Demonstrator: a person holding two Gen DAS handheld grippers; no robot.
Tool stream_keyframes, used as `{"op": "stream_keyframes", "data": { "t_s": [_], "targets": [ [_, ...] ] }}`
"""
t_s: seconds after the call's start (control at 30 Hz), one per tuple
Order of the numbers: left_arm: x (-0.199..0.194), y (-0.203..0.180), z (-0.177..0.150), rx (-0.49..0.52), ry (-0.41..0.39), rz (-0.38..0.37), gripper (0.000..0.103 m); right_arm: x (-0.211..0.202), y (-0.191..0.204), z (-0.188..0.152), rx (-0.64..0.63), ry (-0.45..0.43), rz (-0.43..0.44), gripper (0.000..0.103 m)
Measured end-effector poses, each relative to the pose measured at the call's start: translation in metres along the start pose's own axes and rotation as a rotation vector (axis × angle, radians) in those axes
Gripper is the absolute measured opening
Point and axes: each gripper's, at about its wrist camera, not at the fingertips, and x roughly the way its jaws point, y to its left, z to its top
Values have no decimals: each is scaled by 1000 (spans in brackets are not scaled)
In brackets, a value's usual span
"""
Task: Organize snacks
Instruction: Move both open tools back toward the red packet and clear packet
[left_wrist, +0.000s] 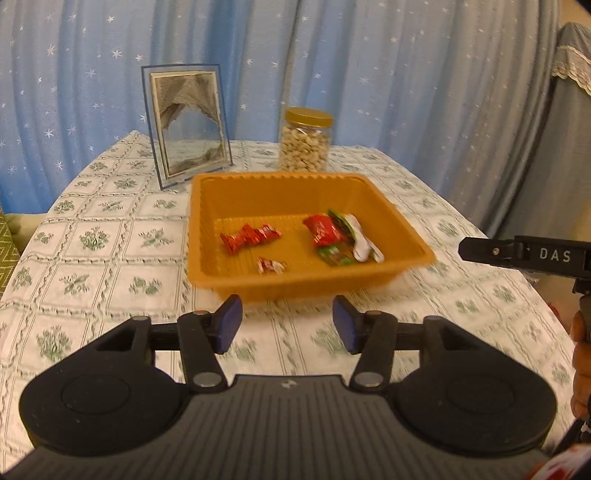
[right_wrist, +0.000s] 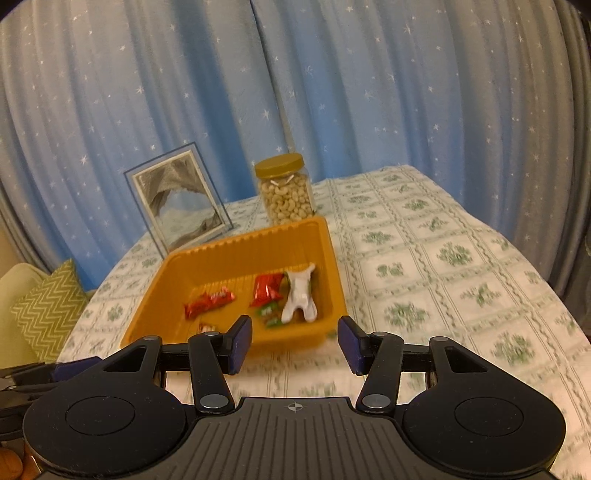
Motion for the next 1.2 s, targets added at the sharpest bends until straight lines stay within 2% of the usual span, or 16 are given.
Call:
{"op": "stream_keyframes", "data": {
  "t_s": [0.3, 0.47, 0.67, 1.03, 1.2],
  "targets": [
    [-42, -18, -36, 0, 10, -4, 61, -38, 3, -41, -37, 54, 0, 52],
    [-62, -23, -61, -32, 49, 10, 68, -58, 7, -68, -78, 107, 16, 52],
    [-82, -27, -84, -53, 93, 25, 73, -75, 10, -96, -111, 168, 34, 59],
    [-95, -26, -98, -72, 121, 47, 80, -84, 7, -102, -121, 197, 37, 65],
    [-92, -21, -96, -71, 116, 57, 81, -71, 13, -96, -221, 213, 60, 65]
  ]
}}
